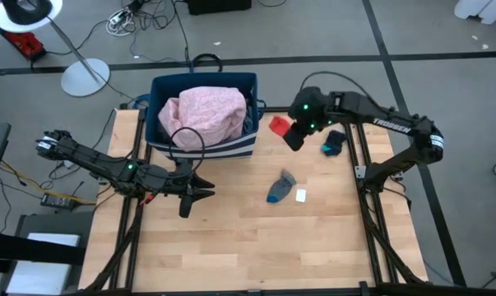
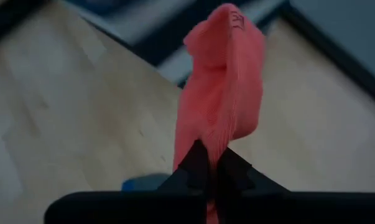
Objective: Sort clothes
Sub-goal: Put the orange sock into the blue laundry bin
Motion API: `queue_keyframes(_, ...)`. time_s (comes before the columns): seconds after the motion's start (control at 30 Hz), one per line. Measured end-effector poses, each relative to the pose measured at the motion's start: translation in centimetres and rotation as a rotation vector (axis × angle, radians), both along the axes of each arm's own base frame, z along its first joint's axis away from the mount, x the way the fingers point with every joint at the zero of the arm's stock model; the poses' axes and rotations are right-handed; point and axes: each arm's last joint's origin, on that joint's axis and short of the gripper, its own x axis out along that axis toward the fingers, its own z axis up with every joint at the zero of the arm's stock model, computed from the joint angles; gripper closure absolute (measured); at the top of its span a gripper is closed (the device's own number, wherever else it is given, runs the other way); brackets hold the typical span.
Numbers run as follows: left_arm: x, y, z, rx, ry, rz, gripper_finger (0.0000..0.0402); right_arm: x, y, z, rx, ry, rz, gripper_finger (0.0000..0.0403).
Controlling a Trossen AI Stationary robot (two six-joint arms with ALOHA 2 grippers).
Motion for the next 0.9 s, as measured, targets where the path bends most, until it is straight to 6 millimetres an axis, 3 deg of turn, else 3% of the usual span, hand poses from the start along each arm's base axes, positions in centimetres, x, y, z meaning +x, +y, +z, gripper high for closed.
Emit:
queue_keyframes(0.17,0.0,0.1,0.0,0.008,-0.003,0.026,0.0275,-0.3,0.2,3.8,-0.049,-0.105,0.035,0.0401)
queue_keyframes(0.33,0.0,0.1,0.0,0.009,-0.002,0.029,0.0275,-0.7,0.2,6.2,-0.077,-0.183,0.032,0.0401)
queue_keyframes(0.9,0.0,0.1,0.0,0.009,-0.004,0.032,0.0275,0.4,-0.2,9.0,-0.132,-0.433,-0.007,0.0401)
